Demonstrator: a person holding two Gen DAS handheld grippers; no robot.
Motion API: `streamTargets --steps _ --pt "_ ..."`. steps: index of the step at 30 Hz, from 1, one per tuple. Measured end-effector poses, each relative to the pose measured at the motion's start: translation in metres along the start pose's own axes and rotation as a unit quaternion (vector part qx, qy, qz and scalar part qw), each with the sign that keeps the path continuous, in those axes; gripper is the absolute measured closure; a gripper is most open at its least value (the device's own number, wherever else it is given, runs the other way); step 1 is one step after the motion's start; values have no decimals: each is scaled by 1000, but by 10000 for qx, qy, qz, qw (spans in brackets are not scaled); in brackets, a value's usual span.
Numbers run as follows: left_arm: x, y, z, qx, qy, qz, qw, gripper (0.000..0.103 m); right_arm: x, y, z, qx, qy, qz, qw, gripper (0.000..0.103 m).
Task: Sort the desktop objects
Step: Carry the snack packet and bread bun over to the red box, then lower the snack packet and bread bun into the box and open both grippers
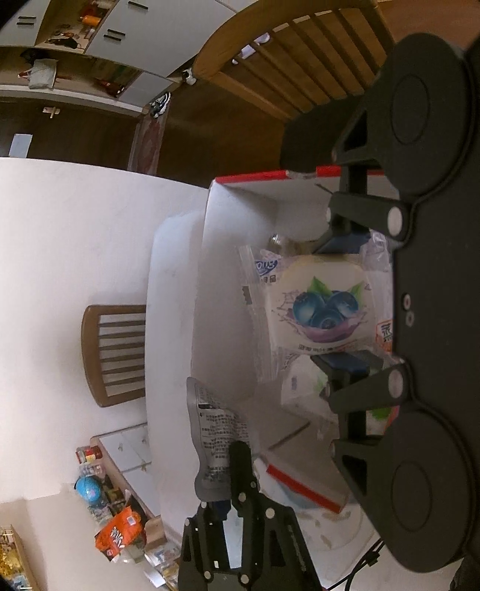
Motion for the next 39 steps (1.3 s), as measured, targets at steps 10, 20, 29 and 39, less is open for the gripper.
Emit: streamTargets --steps 10,20,29,39 --pt "-1 -43 -8 -196 -381 565 9975 86 2 -19 -11 122 9 206 9997 50" --pt "6 -72 -21 -390 -925 1145 9883 86 3 -39 -12 111 104 439 9989 50" --pt "11 -87 -6 -170 -430 1704 9843 86 7 -53 -12 82 103 576 9983 50" --pt "10 -89 -7 -51 -279 1894 9815 85 7 -55 -10 7 170 594 9981 50"
Point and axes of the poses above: each gripper's, at about its wrist camera, not at the fingertips, and y roughly against the way its jaws point, z to its left, x to its underside, the point moved 6 cm from there along -y, roughly the way its jaws point, and after that the axes turned 10 degrees about z, right-handed, at the moved point
